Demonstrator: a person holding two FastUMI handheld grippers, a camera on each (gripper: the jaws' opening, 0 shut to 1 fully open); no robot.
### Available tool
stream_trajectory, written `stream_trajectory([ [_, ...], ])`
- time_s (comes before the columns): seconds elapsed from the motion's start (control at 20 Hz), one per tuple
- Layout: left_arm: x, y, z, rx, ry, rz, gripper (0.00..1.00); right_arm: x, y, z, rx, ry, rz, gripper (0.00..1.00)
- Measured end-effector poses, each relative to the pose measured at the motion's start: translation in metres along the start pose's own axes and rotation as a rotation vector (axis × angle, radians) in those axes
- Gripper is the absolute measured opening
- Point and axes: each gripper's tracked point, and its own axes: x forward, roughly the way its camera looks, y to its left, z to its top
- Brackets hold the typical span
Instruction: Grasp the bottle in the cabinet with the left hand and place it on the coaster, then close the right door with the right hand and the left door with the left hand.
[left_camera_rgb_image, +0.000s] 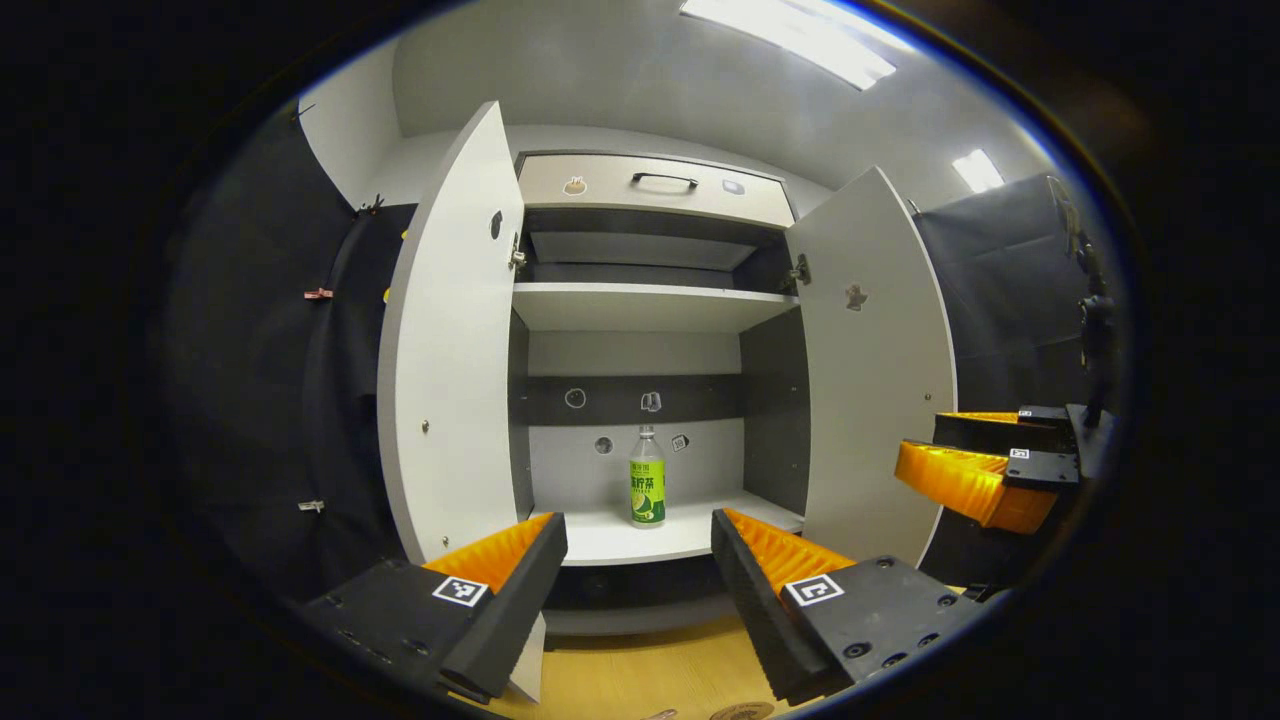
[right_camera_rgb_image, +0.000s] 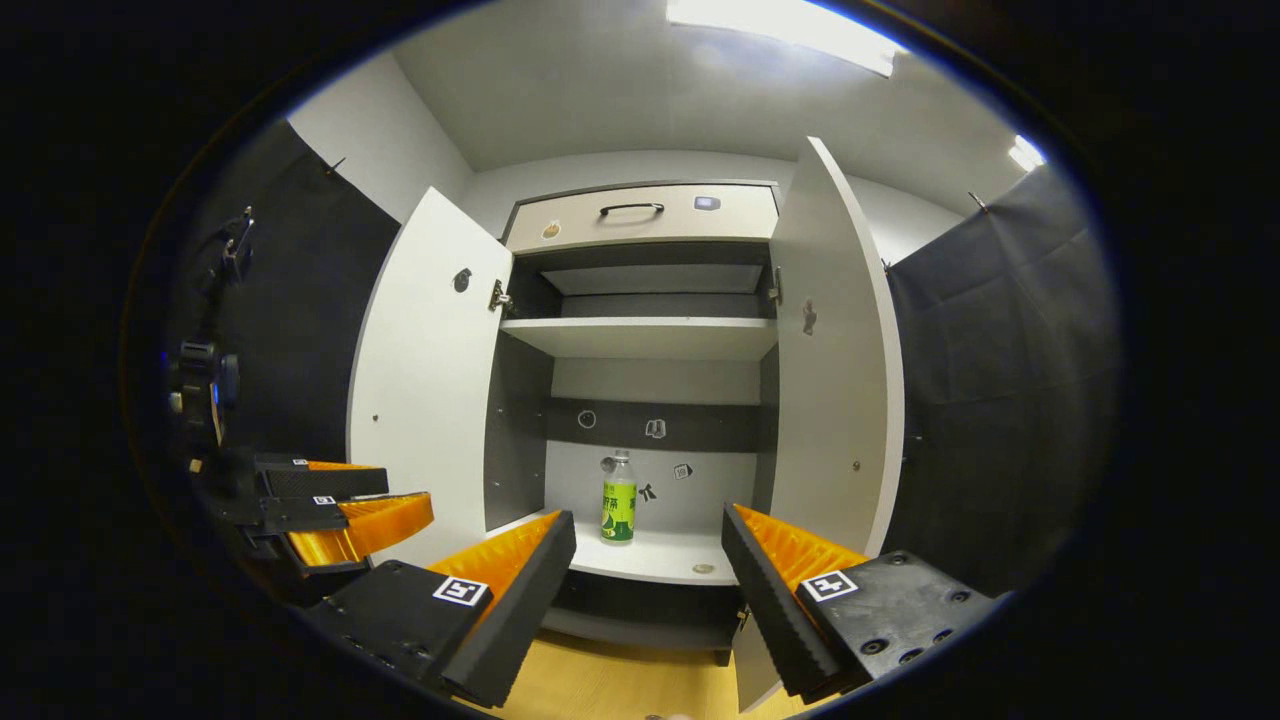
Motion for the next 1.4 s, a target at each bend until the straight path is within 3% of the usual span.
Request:
stream_trajectory([
  [0.45,0.001,0.008,-0.004,0.022,-0.002,-0.017,0.92,-0.010,0.015,-0.001,-0.048,0.003,0.016,0.98],
  [0.85,-0.004,0.016,-0.011,0.000,0.023,-0.060,0.93,-0.023,0.027,0.001,-0.013,0.017,-0.010,0.97],
  [0.95,-0.002,0.017,-0.008,0.002,0.018,-0.059,0.92,-0.021,0.020,0.005,-0.034,0.000,-0.045,0.97],
  [1.4,0.068,0.010,-0.020,-0.018,0.030,-0.058,0.93,0.025,0.003,-0.002,-0.066,-0.039,-0.019,0.97],
])
